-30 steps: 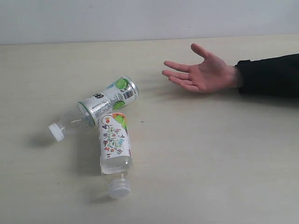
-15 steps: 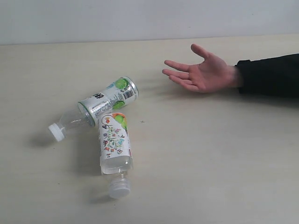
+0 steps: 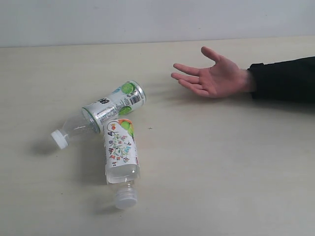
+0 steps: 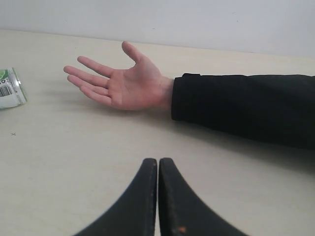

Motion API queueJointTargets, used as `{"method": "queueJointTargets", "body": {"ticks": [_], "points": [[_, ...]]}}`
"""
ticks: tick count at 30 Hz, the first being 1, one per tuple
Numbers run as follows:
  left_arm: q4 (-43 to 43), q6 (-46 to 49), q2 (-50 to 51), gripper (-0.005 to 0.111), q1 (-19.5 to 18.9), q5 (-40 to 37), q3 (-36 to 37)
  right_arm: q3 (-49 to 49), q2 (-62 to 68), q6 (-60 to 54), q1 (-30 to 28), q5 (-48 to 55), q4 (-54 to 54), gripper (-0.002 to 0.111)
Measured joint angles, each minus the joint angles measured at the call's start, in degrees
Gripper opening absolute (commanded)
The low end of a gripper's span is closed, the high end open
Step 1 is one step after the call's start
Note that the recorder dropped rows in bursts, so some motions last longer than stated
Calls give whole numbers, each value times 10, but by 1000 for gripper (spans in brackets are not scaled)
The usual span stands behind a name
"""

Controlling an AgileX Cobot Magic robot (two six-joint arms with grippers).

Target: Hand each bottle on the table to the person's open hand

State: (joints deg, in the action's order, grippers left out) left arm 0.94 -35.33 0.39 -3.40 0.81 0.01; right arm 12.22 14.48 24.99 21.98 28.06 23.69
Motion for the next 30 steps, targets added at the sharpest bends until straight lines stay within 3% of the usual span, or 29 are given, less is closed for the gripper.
{"method": "queueJointTargets", "body": {"ticks": [4, 10, 12, 18, 23, 26, 30], "points": [[2, -20, 0, 0, 0, 18, 0, 0, 0, 0, 0, 0, 0, 1], [14, -89, 7, 0, 0, 203, 0, 0, 0, 0, 0, 0, 0, 1], [20, -93, 39, 0, 0, 229, -15, 0, 0, 0, 0, 0, 0, 1], [-43, -58, 221, 0, 0, 278, -105, 0, 0, 0, 0, 0, 0, 1], [-179, -50, 403, 0, 0, 420, -189, 0, 0, 0, 0, 0, 0, 1], [-251, -61, 492, 0, 0, 393, -268, 0, 0, 0, 0, 0, 0, 1], [-405, -102, 606, 0, 0, 231, -395, 0, 0, 0, 0, 0, 0, 1]]}}
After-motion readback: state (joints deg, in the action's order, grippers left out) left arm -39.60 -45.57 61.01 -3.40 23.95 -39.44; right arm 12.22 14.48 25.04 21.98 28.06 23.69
